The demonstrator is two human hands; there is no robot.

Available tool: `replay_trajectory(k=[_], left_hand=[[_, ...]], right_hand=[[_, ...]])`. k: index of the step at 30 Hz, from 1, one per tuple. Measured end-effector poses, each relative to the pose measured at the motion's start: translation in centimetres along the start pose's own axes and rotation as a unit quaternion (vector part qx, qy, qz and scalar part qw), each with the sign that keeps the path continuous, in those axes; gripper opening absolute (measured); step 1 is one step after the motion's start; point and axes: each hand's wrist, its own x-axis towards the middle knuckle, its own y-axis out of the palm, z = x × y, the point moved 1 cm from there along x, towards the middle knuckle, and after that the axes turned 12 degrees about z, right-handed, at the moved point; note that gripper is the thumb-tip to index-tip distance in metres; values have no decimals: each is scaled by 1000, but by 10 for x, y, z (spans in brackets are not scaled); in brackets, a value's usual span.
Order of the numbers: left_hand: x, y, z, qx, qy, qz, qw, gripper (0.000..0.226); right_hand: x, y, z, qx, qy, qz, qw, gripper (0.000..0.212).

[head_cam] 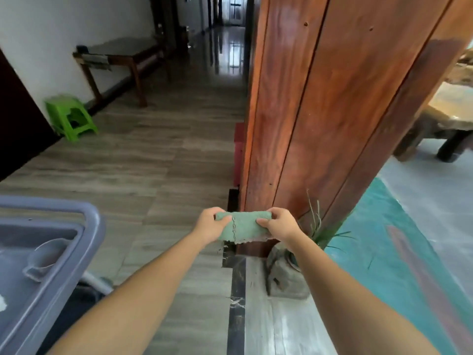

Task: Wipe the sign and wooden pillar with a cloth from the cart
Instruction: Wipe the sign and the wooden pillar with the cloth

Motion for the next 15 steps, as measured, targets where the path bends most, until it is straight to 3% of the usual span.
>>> replay_trajectory(k=[7,15], left_hand=[[27,150,-54,36,8,76,996,20],[57,218,-91,63,31,142,987,17]], right_hand=[[-51,-124,-99,48,47,-92,993,13],[-76,-183,-136,127,74,-166,975,15]])
